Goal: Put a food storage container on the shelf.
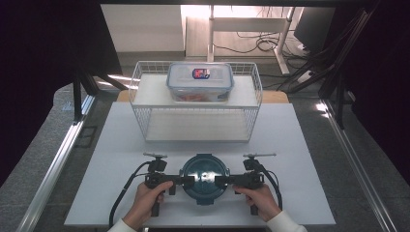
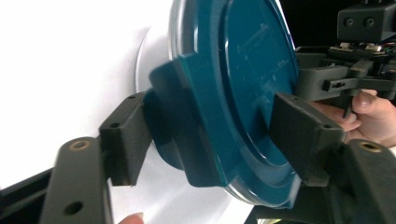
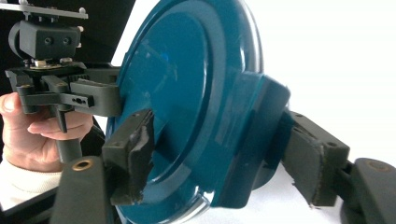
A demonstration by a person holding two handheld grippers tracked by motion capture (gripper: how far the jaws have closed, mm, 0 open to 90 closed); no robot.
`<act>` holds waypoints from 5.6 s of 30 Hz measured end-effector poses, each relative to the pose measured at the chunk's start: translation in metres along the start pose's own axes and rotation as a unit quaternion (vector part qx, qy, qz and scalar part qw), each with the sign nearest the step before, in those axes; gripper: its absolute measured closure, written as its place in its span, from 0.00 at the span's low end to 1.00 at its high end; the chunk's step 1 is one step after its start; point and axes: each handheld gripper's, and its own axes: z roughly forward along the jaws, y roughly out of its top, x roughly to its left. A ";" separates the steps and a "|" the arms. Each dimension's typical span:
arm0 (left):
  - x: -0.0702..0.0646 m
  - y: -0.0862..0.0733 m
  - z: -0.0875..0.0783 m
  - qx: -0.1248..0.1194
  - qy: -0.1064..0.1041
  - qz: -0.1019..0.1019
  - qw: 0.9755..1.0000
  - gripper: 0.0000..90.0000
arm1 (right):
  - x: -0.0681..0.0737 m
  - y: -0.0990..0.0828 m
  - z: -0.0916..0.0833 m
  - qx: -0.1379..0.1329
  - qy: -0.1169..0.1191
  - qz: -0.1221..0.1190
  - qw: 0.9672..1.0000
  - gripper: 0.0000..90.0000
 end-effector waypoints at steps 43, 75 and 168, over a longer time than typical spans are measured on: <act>-0.048 0.006 -0.031 -0.053 0.031 0.112 0.992 0.46 | 0.045 0.004 -0.032 -0.068 -0.027 -0.130 0.989 0.42; -0.078 0.049 -0.072 -0.075 0.023 0.130 0.988 0.46 | 0.091 0.049 -0.053 -0.079 -0.034 -0.155 0.984 0.43; -0.105 0.259 -0.145 -0.221 0.086 0.136 0.962 0.12 | 0.122 0.269 -0.101 -0.222 -0.024 -0.111 0.968 0.18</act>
